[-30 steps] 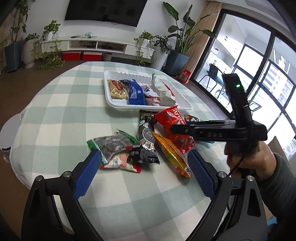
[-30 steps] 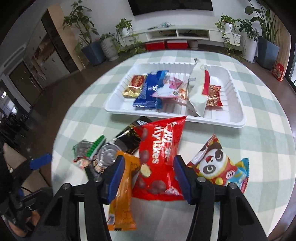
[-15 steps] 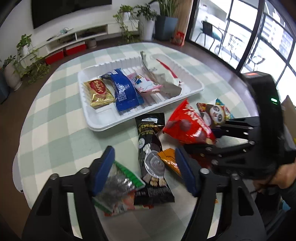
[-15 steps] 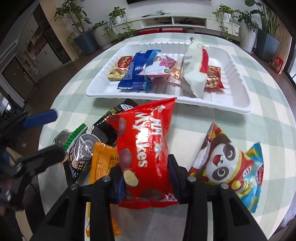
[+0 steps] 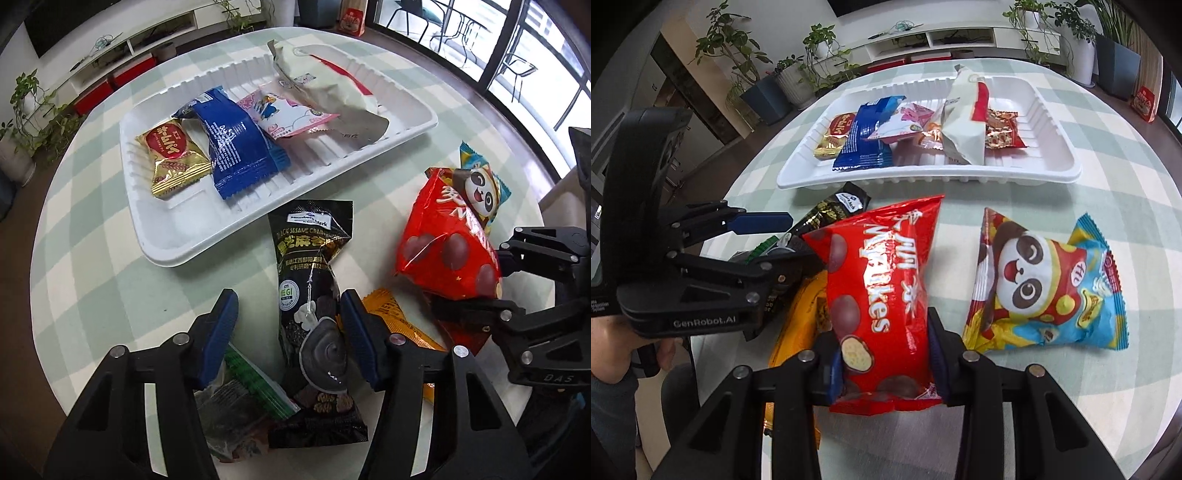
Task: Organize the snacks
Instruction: 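Grasp the black sesame packet with the left tool, then carry the black packet and the red bag over the tray with both tools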
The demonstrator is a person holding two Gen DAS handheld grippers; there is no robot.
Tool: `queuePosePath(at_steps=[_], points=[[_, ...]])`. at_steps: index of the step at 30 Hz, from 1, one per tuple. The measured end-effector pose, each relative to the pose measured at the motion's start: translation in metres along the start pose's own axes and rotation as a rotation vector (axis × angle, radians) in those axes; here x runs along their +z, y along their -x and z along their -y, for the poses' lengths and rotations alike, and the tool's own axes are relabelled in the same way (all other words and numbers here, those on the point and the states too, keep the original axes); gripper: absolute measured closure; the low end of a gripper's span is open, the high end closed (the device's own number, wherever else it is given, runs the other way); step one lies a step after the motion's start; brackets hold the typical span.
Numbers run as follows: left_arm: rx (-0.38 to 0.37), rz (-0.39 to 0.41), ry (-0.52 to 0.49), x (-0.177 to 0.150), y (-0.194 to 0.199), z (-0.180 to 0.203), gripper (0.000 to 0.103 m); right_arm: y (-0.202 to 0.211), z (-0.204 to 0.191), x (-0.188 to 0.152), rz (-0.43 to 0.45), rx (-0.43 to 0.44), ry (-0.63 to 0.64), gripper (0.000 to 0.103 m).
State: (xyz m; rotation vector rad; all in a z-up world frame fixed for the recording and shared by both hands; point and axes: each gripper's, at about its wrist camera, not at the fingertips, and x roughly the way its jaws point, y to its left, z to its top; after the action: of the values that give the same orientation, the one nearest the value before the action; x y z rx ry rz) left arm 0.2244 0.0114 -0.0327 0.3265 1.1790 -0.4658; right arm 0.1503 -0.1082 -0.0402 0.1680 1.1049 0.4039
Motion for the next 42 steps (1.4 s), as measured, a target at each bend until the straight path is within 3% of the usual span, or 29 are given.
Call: queuePosePath(at_steps=[5, 10, 12, 16, 18, 26, 42], points=[[-0.003, -0.081, -0.063, -0.004, -0.01, 0.013, 0.047, 0.001, 0.001, -0.001, -0.006, -0.001, -0.001, 0.062], [-0.019, -0.078, -0.064, -0.001, -0.008, 0.009, 0.052, -0.002, -0.001, 0.001, -0.011, -0.001, 0.001, 0.062], [-0.026, -0.077, -0.081, 0.0, -0.006, 0.01, 0.07, -0.004, -0.001, 0.002, -0.012, 0.0, 0.002, 0.062], [0.003, -0.076, -0.127, -0.001, -0.003, 0.021, 0.073, -0.004, -0.002, 0.002, -0.015, -0.003, 0.005, 0.062], [0.007, -0.066, -0.136, -0.001, -0.002, 0.023, 0.08, -0.005, -0.003, 0.002, -0.015, -0.005, 0.014, 0.063], [-0.003, -0.019, -0.137, -0.011, 0.002, 0.029, 0.083, -0.006, -0.002, 0.001, 0.009, 0.021, 0.005, 0.064], [-0.112, 0.098, 0.007, -0.025, 0.019, 0.007, 0.084, 0.018, 0.001, -0.002, 0.084, 0.094, -0.053, 0.064]])
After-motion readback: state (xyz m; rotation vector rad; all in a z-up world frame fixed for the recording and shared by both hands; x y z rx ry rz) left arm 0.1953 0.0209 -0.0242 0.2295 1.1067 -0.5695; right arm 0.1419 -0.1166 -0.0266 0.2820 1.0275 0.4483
